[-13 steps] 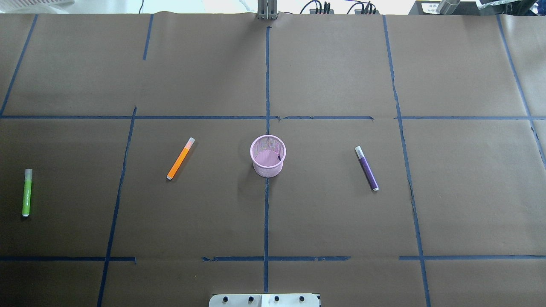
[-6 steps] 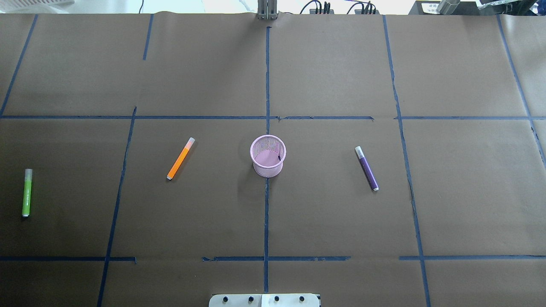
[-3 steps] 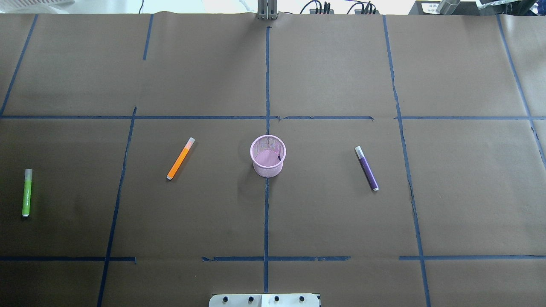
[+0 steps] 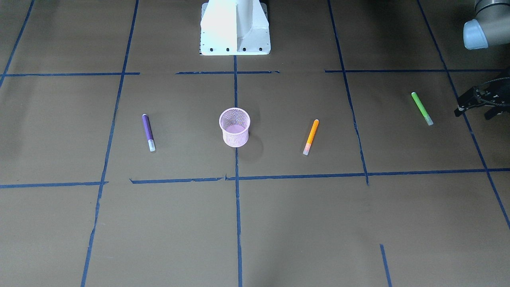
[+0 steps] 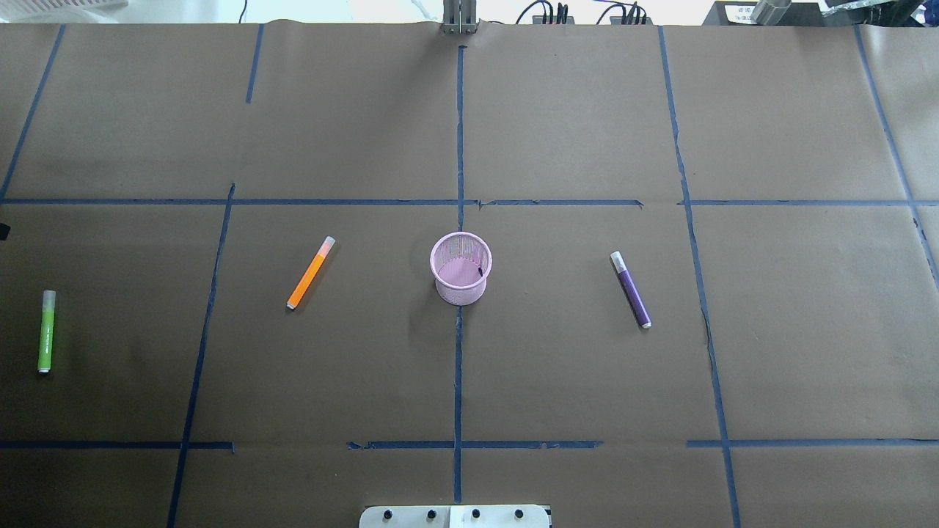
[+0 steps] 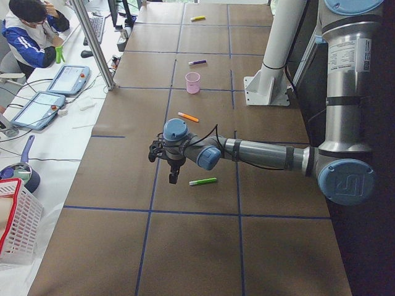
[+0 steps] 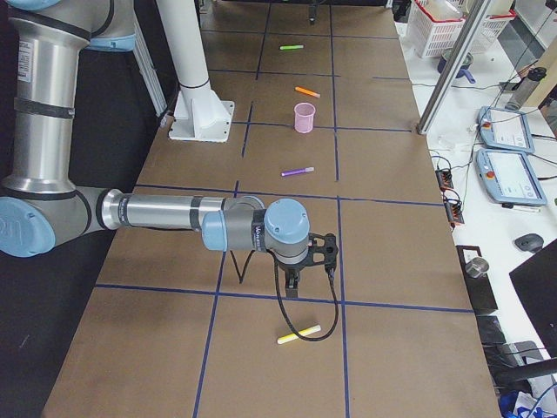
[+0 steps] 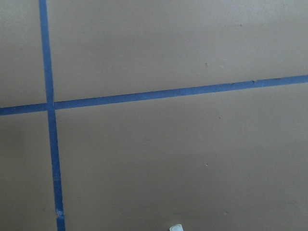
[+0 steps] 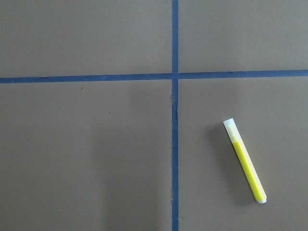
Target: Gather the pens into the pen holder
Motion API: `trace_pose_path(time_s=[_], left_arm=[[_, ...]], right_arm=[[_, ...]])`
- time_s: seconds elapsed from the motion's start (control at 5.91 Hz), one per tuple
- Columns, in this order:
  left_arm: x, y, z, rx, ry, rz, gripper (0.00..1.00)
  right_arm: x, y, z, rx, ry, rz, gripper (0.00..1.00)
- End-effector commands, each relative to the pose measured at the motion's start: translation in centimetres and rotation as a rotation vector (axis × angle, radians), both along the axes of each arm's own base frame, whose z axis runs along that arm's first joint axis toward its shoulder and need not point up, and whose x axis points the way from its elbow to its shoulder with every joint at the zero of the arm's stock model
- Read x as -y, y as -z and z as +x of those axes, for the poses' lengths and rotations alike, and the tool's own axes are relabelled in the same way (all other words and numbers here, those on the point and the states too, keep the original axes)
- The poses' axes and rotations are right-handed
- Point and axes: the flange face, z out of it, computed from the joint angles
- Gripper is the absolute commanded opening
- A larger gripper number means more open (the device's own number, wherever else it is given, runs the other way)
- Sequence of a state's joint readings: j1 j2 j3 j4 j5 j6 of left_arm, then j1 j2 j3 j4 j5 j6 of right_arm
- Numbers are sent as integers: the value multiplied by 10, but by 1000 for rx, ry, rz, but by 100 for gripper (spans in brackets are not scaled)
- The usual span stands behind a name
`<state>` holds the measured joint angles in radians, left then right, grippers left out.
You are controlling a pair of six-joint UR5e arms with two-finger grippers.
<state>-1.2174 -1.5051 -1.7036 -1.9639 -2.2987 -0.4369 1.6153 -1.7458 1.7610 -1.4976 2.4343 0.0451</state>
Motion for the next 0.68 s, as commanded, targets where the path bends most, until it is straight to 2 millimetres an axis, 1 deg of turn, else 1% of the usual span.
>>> trace_pose_path(time_s=[0.0,0.17,0.34,0.51], left_arm=[[-11,-8,20,6,-7,-46,100],[-23,-17,28,-6,27,-93,100],[-35,-25,41,2,87,-117,100],[-47,-26,67,8,138,-129,100]], right_arm=[[1,1,0,1,-4,-2,100],[2,3,0,1,-5,0,100],[2,3,-1,10,-5,-3,100],[0,-1,-1,12,-5,-12,100]])
